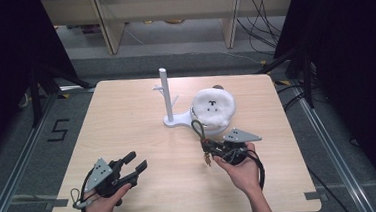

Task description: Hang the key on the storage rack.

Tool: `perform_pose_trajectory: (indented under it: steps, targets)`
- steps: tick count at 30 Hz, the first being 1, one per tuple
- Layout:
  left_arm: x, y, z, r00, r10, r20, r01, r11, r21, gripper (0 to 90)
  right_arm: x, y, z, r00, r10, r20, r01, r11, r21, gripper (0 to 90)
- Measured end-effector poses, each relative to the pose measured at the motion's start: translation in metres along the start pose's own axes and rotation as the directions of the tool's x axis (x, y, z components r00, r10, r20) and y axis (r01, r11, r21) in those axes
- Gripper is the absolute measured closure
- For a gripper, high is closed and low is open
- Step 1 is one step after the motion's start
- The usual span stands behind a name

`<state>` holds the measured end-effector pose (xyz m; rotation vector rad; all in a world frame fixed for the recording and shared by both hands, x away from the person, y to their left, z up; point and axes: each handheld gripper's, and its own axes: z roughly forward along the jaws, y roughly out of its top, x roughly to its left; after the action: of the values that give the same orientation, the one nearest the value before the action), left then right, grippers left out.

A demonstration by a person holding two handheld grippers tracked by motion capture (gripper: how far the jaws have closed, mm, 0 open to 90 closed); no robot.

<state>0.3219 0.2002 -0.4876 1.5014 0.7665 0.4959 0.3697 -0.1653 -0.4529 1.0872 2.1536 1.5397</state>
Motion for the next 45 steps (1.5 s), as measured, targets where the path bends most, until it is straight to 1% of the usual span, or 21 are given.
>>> perform_pose_trajectory:
  steps: [1, 2, 3, 6, 10, 15, 17, 19, 21, 23, 24, 25, 26, 27, 30, 33, 34, 36, 38, 39, 45]
  targets:
    - [-0.001, 0.003, 0.002, 0.9999, -0.007, 0.012, 0.007, 1.0000, 0.000, 45.1, 0.001, 0.000, 0.001, 1.0000, 0.004, -0.004, -0.004, 1.0000, -0.006, 79.2]
    - [-0.001, 0.006, 0.006, 0.9992, -0.007, 0.039, 0.008, 0.9996, -0.025, 45.8, 0.002, 0.000, 0.001, 1.0000, -0.004, -0.002, 0.004, 0.9998, -0.021, 79.2]
    - [-0.004, 0.010, 0.007, 0.9992, -0.018, 0.035, 0.018, 0.9998, -0.010, 46.9, 0.003, 0.000, 0.001, 0.9999, -0.014, -0.005, 0.014, 0.9995, -0.029, 79.2]
    - [-0.008, 0.021, 0.014, 0.9966, -0.035, 0.075, 0.037, 0.9989, -0.030, 50.2, 0.006, 0.001, 0.003, 0.9997, -0.021, -0.014, 0.020, 0.9988, -0.046, 79.2]
    - [-0.012, 0.032, 0.028, 0.9909, -0.054, 0.123, 0.057, 0.9981, -0.023, 51.7, 0.010, 0.002, 0.005, 0.9988, -0.044, -0.019, 0.043, 0.9964, -0.073, 79.2]
    - [-0.016, 0.041, 0.043, 0.9859, -0.065, 0.155, 0.065, 0.9979, 0.005, 53.1, 0.016, 0.001, 0.010, 0.9986, -0.044, -0.030, 0.041, 0.9945, -0.096, 79.2]
    - [-0.016, 0.043, 0.050, 0.9831, -0.075, 0.167, 0.074, 0.9972, 0.014, 53.6, 0.018, 0.001, 0.012, 0.9985, -0.045, -0.032, 0.042, 0.9956, -0.084, 79.2]
    - [-0.014, 0.045, 0.055, 0.9848, -0.067, 0.160, 0.066, 0.9977, 0.012, 54.3, 0.020, 0.001, 0.015, 0.9972, -0.060, -0.045, 0.055, 0.9938, -0.097, 79.2]
    - [-0.015, 0.047, 0.060, 0.9780, -0.104, 0.181, 0.101, 0.9946, 0.024, 55.0, 0.022, 0.002, 0.016, 0.9972, -0.059, -0.046, 0.054, 0.9935, -0.100, 79.2]
    - [-0.015, 0.049, 0.066, 0.9761, -0.112, 0.186, 0.108, 0.9936, 0.031, 55.4, 0.025, 0.002, 0.018, 0.9974, -0.046, -0.055, 0.040, 0.9932, -0.109, 79.2]
    - [-0.015, 0.049, 0.067, 0.9737, -0.120, 0.193, 0.117, 0.9927, 0.031, 55.6, 0.025, 0.003, 0.019, 0.9962, -0.065, -0.058, 0.058, 0.9924, -0.109, 79.2]
    - [-0.015, 0.050, 0.070, 0.9715, -0.125, 0.202, 0.121, 0.9922, 0.030, 55.7, 0.027, 0.003, 0.019, 0.9969, -0.047, -0.063, 0.040, 0.9936, -0.105, 79.2]
    - [-0.015, 0.051, 0.074, 0.9663, -0.142, 0.215, 0.137, 0.9899, 0.036, 56.2, 0.028, 0.003, 0.022, 0.9962, -0.059, -0.064, 0.052, 0.9924, -0.111, 79.2]
    - [-0.015, 0.051, 0.074, 0.9663, -0.142, 0.215, 0.137, 0.9899, 0.036, 56.7, 0.028, 0.003, 0.022, 0.9962, -0.059, -0.064, 0.052, 0.9924, -0.111, 79.2]
    - [-0.015, 0.052, 0.078, 0.9599, -0.168, 0.225, 0.160, 0.9857, 0.052, 59.5, 0.030, 0.004, 0.024, 0.9954, -0.065, -0.070, 0.057, 0.9918, -0.114, 79.2]
    - [-0.014, 0.053, 0.082, 0.9503, -0.201, 0.238, 0.190, 0.9794, 0.067, 61.5, 0.032, 0.004, 0.025, 0.9945, -0.072, -0.075, 0.063, 0.9915, -0.114, 79.2]
    - [-0.013, 0.053, 0.084, 0.9492, -0.206, 0.238, 0.195, 0.9783, 0.071, 63.1, 0.032, 0.004, 0.025, 0.9934, -0.091, -0.069, 0.083, 0.9899, -0.115, 79.2]
    - [-0.013, 0.053, 0.086, 0.9474, -0.211, 0.240, 0.199, 0.9771, 0.074, 64.5, 0.033, 0.003, 0.027, 0.9938, -0.074, -0.082, 0.065, 0.9917, -0.111, 79.2]
    - [-0.012, 0.054, 0.088, 0.9450, -0.219, 0.243, 0.207, 0.9755, 0.075, 66.1, 0.034, 0.003, 0.026, 0.9942, -0.083, -0.069, 0.075, 0.9911, -0.110, 79.2]
    - [-0.011, 0.054, 0.089, 0.9414, -0.230, 0.246, 0.217, 0.9728, 0.081, 67.0, 0.035, 0.003, 0.027, 0.9932, -0.083, -0.082, 0.073, 0.9906, -0.115, 79.2]
    - [-0.011, 0.054, 0.092, 0.9367, -0.247, 0.248, 0.230, 0.9686, 0.094, 70.2, 0.037, 0.004, 0.028, 0.9927, -0.077, -0.092, 0.066, 0.9906, -0.120, 79.2]
